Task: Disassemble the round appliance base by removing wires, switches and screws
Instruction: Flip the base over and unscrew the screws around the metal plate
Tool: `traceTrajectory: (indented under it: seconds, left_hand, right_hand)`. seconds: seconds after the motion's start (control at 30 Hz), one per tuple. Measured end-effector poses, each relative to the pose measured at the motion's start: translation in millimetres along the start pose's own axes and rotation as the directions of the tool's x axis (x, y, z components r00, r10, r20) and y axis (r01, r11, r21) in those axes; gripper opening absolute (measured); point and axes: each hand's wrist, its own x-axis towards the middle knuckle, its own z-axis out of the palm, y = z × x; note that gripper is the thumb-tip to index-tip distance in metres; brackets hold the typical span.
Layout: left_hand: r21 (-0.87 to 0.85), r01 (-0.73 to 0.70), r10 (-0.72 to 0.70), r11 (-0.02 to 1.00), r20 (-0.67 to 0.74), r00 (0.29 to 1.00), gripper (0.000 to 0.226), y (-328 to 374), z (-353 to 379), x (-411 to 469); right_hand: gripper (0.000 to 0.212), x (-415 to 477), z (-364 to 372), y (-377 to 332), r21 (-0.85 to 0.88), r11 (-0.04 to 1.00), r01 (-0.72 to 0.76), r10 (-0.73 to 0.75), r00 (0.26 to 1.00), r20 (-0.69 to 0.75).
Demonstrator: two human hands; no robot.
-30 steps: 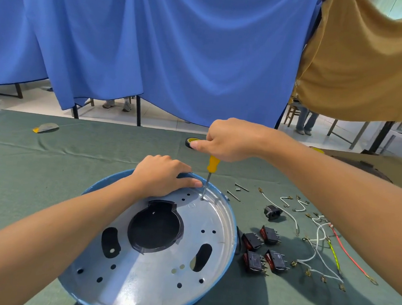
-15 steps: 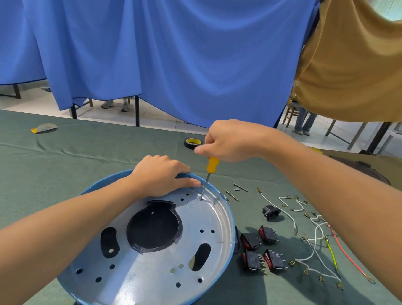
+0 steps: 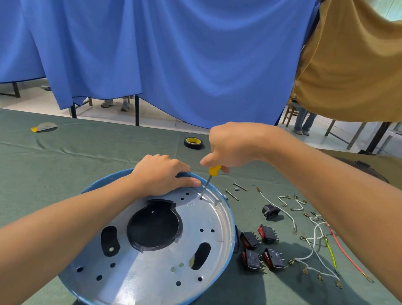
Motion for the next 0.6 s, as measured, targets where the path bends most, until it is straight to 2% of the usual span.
traceTrajectory:
  seconds: [0.1,0.23,0.37,0.43,0.53,0.6]
  left_hand:
    - [0.01,0.005,-0.005,1.0,-0.009,1.0,0.084,-1,0,0]
    - [-0.003,0.009,-0.009,1.0,-0.007,1.0,0.075,0,0,-1]
    - [-0.013,0.007,-0.007,1.0,0.002,1.0,0.07,1,-2,-1]
    - [-0.009,0.0,0.0,1.0,0.004,1.0,0.071,1,-2,-1]
    - [-0.004,-0.001,0.001,1.0,-0.001,1.0,0.075,0,-1,-2]
    - [-0.002,0.005,-0.005,1.0,0.0,1.0,0.078,0,-2,-2]
  right_hand:
    - [0.041,-1,2,-3,-0.032,0.996,0.082,-0.082,0.996,-0.02]
    - [0.035,-4,1,-1,-0.093,0.978,0.188,-0.192,0.98,-0.045]
    - [0.015,-6,-2,6,-0.002,0.974,0.226,-0.226,0.972,-0.067]
    - [0.016,-4,-1,8,0.079,0.966,0.248,-0.242,0.967,-0.075]
    - [0.019,0,3,5,0.075,0.973,0.22,-0.216,0.975,-0.049]
    - [0.045,1,3,4,0.047,0.992,0.119,-0.119,0.993,-0.006]
